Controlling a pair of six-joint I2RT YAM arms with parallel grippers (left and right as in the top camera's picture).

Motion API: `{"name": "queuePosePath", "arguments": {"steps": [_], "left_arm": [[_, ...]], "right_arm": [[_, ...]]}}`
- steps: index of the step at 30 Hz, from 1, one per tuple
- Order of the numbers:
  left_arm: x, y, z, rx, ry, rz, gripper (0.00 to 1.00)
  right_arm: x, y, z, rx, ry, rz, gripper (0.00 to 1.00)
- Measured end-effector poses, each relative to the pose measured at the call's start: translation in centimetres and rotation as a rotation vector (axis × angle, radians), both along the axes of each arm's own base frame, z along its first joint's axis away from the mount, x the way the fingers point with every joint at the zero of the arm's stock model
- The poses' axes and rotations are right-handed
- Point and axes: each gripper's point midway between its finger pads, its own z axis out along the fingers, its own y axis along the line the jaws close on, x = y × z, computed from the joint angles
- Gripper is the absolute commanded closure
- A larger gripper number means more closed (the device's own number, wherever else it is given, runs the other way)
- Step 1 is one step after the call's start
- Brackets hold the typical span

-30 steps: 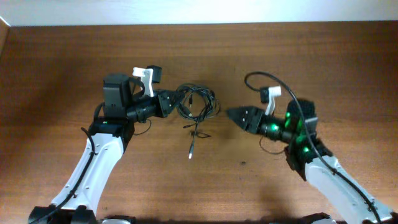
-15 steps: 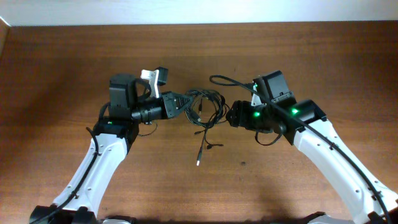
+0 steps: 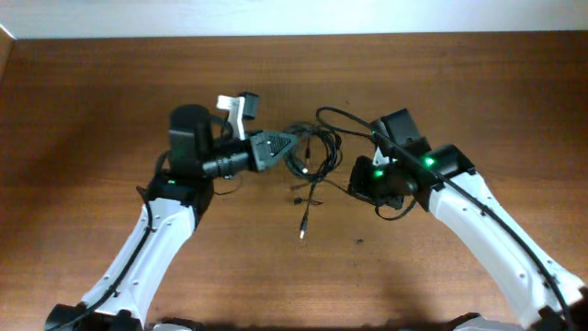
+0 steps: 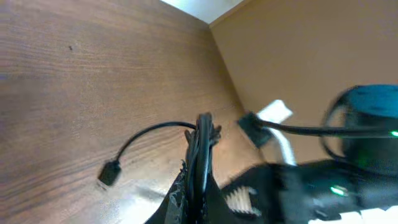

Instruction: Untangle cables

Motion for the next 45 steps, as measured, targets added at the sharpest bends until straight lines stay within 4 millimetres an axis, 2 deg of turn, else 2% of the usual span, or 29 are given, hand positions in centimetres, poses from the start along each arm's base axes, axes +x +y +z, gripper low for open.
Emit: {"name": "queuePosePath", "arguments": {"steps": [1,2,6,8,9,12,14,16,19,20,22,24,25,26,27,28,31,32,33,34,35,37,38,40,41,42,43,44,45], "left_arm": [[0.6,-0.5,-0.2,0.041,-0.033,0.037,1.0],[0.9,-0.7,-0.1,0.053,-0.061,0.051,1.0],[2.8,-1.9,4.6,0.02,-0.333,0.11,1.0],[3.1,-1.8,5.7,0.007,-0.386,0.125,1.0],[3.1,-1.8,5.8,0.006,-0.388,0.124,1.0],[2.3,-1.5,5.0,-0.003,-0.344,0.059,1.0],[1.8,0.1,3.9,-0.01,-0.275,0.01,1.0],[1.3,1.5,3.5,-0.028,-0.239,-0.024,1.0],[-0.8,0.3,4.1,-0.079,-0.237,-0.156,1.0],[-1.3,-0.2,4.1,-0.086,-0.235,-0.182,1.0],[-2.3,-1.6,4.2,-0.096,-0.23,-0.231,1.0],[-3.3,-3.1,4.6,-0.109,-0.252,-0.284,1.0],[-4.0,-3.7,5.9,-0.132,-0.331,-0.333,1.0],[-4.4,-3.8,6.8,-0.147,-0.373,-0.358,1.0],[-4.9,-3.9,7.7,-0.167,-0.418,-0.389,1.0],[-5.9,-4.1,8.5,-0.191,-0.444,-0.442,1.0],[-6.3,-4.1,8.4,-0.202,-0.417,-0.468,0.99],[-5.9,-3.4,8.2,-0.199,-0.402,-0.454,0.91],[-5.6,-2.9,7.8,-0.191,-0.386,-0.441,0.87],[-5.1,-2.4,7.0,-0.172,-0.357,-0.416,0.75],[-4.4,-2.0,6.1,-0.143,-0.331,-0.372,0.72],[-2.4,-1.0,1.5,-0.017,-0.121,-0.181,0.72],[-1.8,-0.6,0.4,0.03,-0.092,-0.123,0.71],[-0.9,-0.1,-0.6,0.086,-0.081,-0.058,0.72],[-1.0,-0.4,-0.7,0.095,-0.084,-0.058,0.79],[-1.2,-0.9,-0.9,0.107,-0.082,-0.062,0.78],[-1.2,-1.2,-1.5,0.134,-0.071,-0.05,0.49],[-1.2,-1.2,-1.9,0.154,-0.06,-0.035,0.01],[-0.8,-0.9,-2.2,0.174,-0.062,-0.012,0.01]], "right_arm": [[-1.0,1.3,2.0,0.102,-0.007,0.042,0.96],[-1.4,1.9,2.7,0.144,-0.004,0.063,0.93],[-3.0,5.0,3.9,0.236,-0.008,0.173,0.84],[-3.1,5.8,4.2,0.25,-0.037,0.21,0.8],[-3.1,5.8,4.3,0.248,-0.048,0.224,0.78],[-1.7,4.1,4.7,0.245,-0.1,0.213,0.67],[-0.7,2.2,6.6,0.246,-0.188,0.185,0.55],[-0.3,0.5,8.7,0.205,-0.305,0.163,0.53],[-0.1,0.3,8.5,0.185,-0.309,0.156,0.51],[-0.1,0.5,8.5,0.186,-0.312,0.162,0.47],[-0.5,1.6,8.7,0.194,-0.327,0.198,0.46],[-0.4,1.6,8.6,0.174,-0.333,0.196,0.46],[-0.3,1.2,8.3,0.152,-0.333,0.185,0.52],[-0.3,1.1,8.2,0.143,-0.333,0.18,0.69],[-0.1,1.0,8.3,0.139,-0.344,0.182,0.94],[-0.1,1.2,8.6,0.142,-0.349,0.18,0.96],[-0.4,1.2,8.5,0.143,-0.333,0.187,0.96],[-1.0,1.9,8.9,0.175,-0.349,0.254,0.96],[-1.4,2.3,9.2,0.199,-0.356,0.296,0.96],[-2.3,3.0,10.0,0.244,-0.385,0.376,0.96],[-2.8,3.4,10.6,0.277,-0.406,0.422,0.96],[-4.6,4.8,12.9,0.398,-0.474,0.551,0.96],[-4.7,5.2,13.5,0.428,-0.492,0.574,0.96],[-4.7,6.3,15.6,0.51,-0.588,0.641,0.96],[-4.8,6.9,17.0,0.561,-0.649,0.685,0.96],[-5.0,7.2,17.9,0.598,-0.682,0.714,0.96],[-5.2,7.4,18.5,0.623,-0.7,0.734,0.96],[-5.3,7.4,18.5,0.627,-0.698,0.737,0.96],[-5.4,7.3,18.0,0.619,-0.67,0.728,0.96]]}}
